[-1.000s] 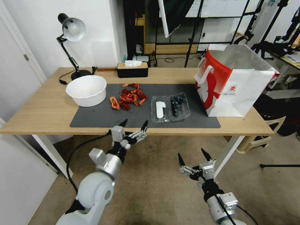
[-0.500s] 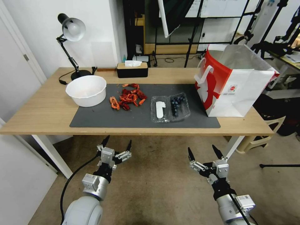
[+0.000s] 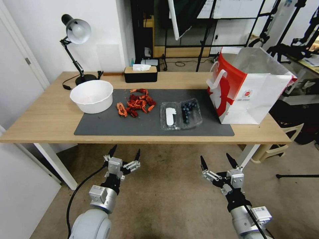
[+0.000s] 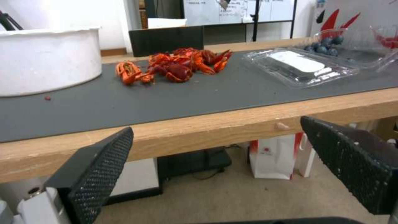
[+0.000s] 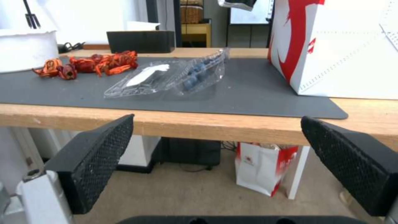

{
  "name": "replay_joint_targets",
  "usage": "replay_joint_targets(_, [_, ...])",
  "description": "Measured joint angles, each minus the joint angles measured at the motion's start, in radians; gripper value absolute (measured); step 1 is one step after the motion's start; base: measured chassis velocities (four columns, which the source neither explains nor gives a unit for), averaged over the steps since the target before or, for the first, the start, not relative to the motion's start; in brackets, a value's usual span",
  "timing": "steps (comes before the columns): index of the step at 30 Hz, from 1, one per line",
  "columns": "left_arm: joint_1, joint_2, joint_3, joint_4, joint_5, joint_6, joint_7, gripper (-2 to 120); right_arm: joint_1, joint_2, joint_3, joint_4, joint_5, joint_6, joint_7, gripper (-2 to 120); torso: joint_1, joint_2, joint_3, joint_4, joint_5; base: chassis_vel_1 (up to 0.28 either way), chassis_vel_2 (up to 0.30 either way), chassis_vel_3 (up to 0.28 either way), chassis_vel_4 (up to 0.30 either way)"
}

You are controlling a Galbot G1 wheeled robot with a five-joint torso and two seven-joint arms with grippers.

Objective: Close the takeout container lid, then place the container into the takeout bag.

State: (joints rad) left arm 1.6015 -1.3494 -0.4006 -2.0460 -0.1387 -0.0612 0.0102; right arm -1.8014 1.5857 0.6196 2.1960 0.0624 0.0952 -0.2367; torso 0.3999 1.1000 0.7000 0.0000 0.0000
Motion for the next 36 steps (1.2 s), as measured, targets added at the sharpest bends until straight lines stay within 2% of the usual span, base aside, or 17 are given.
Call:
replay_joint_targets(22, [0.028,-0.011,-0.004,0.004,-0.012,-0.011,-0.004,100,0.008,-0.006,-0.003,-0.013,0.005,0.003,-0.004,100,0.0,0.0,0.0,0.0,0.0,0.0,0.0,0.0,0.0])
replay_joint_targets(26, [0.02,-0.011,0.014,0.001,-0.063,0.003,-0.01,100,0.007,-0.009,-0.004,-0.01,0.008,0.002,-0.003,100,0.0,0.0,0.0,0.0001,0.0,0.0,0.0,0.0,0.0])
replay_joint_targets(28, [0.004,-0.011,0.03,-0.007,-0.128,0.037,-0.026,100,0.008,-0.01,-0.004,-0.01,0.008,0.002,-0.003,100,0.0,0.0,0.0,0.0001,0.0001,0.0,0.0,0.0,0.0])
replay_joint_targets(29, [0.004,-0.011,0.03,-0.007,-0.128,0.037,-0.026,100,0.008,-0.01,-0.004,-0.01,0.008,0.002,-0.003,100,0.0,0.0,0.0,0.0001,0.0001,0.0,0.0,0.0,0.0])
replay_joint_targets(30, [-0.015,-0.012,0.044,-0.013,-0.199,0.07,-0.039,100,0.008,-0.011,-0.004,-0.01,0.008,0.002,-0.003,100,0.0,0.0,0.0,0.0,-0.0001,0.0,0.0,0.0,0.0])
replay_joint_targets(31, [-0.052,-0.012,0.073,-0.034,-0.379,0.16,-0.068,100,0.006,-0.012,-0.005,-0.011,0.011,0.0,-0.003,100,0.0,0.0,0.0,-0.0001,0.0,0.0,0.0,0.0,0.0])
replay_joint_targets(32, [-0.052,-0.012,0.073,-0.034,-0.379,0.16,-0.068,100,0.006,-0.012,-0.005,-0.011,0.011,0.0,-0.003,100,0.0,0.0,0.0,-0.0001,0.0,0.0,0.0,0.0,0.0])
replay_joint_targets(33, [-0.063,-0.012,0.082,-0.048,-0.456,0.199,-0.08,100,0.004,-0.012,-0.007,-0.007,0.015,-0.003,-0.002,100,0.0,0.0,0.0,-0.0001,0.0,0.0,0.0,0.0,0.0])
replay_joint_targets(34, [-0.086,-0.008,0.094,-0.078,-0.605,0.259,-0.106,100,0.004,-0.012,-0.009,0.005,0.018,-0.007,-0.002,100,0.0,0.0,0.0,0.0,-0.0001,0.0,0.0,0.0,0.0])
replay_joint_targets(35, [-0.102,-0.004,0.097,-0.097,-0.704,0.292,-0.124,100,0.005,-0.012,-0.009,0.007,0.018,-0.009,-0.002,100,0.0,0.0,0.0,0.0,-0.0001,0.0,0.0,0.0,0.0])
replay_joint_targets(36, [-0.102,-0.004,0.097,-0.097,-0.704,0.292,-0.124,100,0.005,-0.012,-0.009,0.007,0.018,-0.009,-0.002,100,0.0,0.0,0.0,0.0,-0.0001,0.0,0.0,0.0,0.0])
